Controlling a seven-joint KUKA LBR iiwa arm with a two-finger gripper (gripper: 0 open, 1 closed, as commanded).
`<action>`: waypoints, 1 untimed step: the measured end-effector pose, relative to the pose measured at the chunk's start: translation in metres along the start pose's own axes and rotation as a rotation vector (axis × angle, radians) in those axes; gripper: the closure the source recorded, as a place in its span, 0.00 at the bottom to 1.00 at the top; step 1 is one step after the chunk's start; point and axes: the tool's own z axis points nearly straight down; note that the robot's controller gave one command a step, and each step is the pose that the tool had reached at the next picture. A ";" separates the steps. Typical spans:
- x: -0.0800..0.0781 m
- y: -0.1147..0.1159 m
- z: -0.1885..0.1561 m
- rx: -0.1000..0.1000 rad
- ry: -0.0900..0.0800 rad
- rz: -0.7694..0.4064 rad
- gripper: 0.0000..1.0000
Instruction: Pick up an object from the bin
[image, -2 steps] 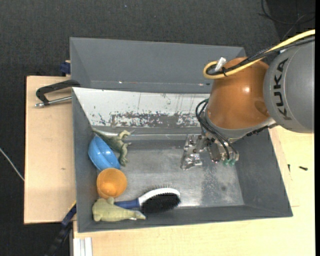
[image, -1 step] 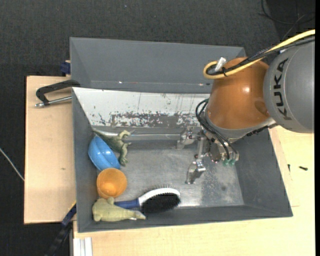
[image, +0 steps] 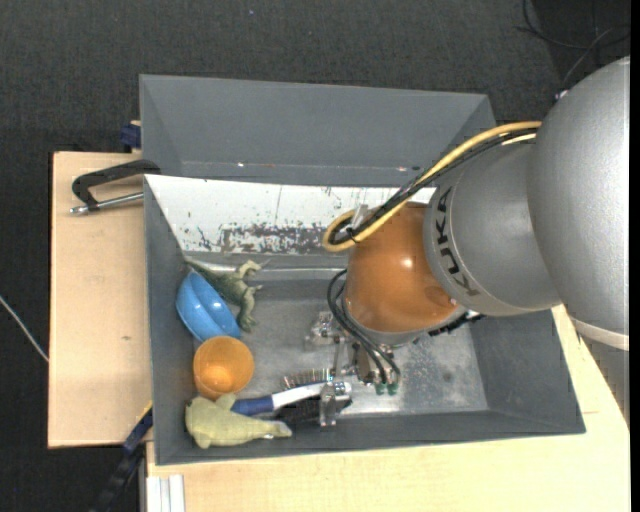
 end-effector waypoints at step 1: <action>-0.003 -0.001 -0.002 -0.001 -0.013 0.002 1.00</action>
Offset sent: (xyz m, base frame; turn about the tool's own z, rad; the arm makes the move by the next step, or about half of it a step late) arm 0.0000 0.0000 0.0000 0.0000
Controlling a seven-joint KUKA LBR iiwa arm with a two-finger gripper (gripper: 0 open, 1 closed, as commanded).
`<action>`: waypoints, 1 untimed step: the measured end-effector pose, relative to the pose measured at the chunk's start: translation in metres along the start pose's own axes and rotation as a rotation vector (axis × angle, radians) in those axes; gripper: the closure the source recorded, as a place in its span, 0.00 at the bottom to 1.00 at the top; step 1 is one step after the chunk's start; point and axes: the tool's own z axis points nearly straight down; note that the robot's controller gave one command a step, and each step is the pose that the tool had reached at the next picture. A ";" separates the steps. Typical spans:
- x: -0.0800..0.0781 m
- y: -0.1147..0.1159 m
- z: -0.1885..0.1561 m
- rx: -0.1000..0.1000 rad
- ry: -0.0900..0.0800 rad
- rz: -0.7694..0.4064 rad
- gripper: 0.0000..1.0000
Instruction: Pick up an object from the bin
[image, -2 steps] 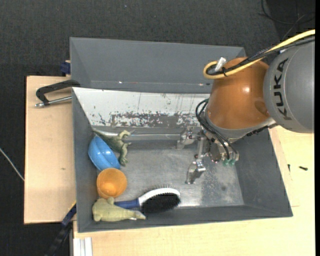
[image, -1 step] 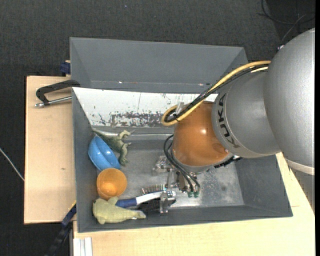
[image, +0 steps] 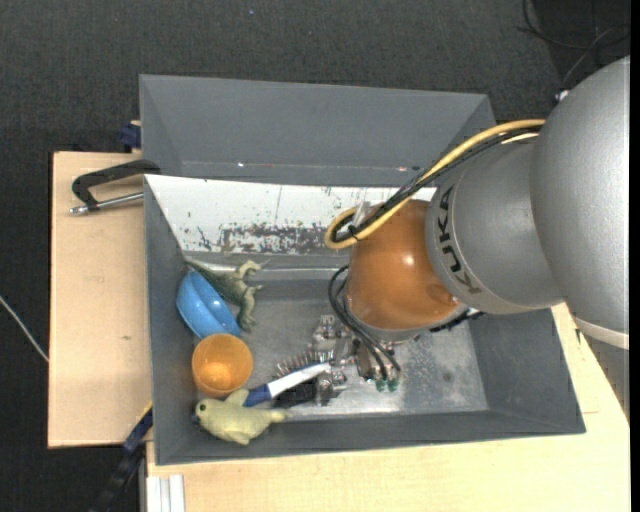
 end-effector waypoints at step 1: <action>-0.021 -0.007 -0.159 -0.002 -0.013 -0.001 1.00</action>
Offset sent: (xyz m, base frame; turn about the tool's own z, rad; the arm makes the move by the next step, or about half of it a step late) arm 0.0194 -0.0069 0.1540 0.0006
